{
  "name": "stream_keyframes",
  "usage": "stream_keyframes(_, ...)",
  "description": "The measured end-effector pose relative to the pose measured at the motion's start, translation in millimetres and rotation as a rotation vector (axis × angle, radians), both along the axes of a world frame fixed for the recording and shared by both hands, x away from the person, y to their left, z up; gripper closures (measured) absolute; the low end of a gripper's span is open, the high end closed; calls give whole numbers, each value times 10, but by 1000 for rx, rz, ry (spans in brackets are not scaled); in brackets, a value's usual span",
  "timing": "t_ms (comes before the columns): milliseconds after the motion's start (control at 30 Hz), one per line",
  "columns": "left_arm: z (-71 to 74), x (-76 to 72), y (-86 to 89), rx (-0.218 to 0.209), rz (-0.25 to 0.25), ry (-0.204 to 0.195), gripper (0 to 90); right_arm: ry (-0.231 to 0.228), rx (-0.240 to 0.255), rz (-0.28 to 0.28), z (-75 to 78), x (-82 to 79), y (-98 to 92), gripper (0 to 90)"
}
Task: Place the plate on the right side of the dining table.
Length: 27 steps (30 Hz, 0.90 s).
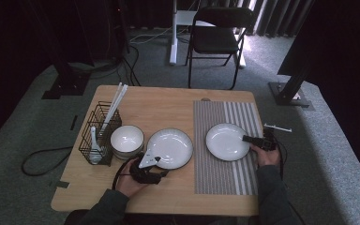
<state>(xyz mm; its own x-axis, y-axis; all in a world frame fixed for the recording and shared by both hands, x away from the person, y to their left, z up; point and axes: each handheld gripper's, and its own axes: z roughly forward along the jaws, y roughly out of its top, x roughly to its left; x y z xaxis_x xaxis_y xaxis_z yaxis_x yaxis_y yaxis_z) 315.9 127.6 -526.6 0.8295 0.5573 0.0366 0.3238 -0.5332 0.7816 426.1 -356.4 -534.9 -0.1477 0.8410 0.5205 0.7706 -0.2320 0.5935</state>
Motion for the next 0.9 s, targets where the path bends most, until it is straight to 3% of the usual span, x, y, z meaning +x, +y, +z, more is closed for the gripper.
stream_keyframes(233, -1, -1, -2, -1, 0, -1, 361, 12, -56, -2, -34, 14, 18, 822)
stream_keyframes(600, -4, -4, -5, 1, -1, -4, 361, -8, -100, -3, 4, -10, 26, 838)
stream_keyframes(900, -12, -4, -10, 4, -3, -10, 360, -44, -169, -15, 68, -64, 42, 822)
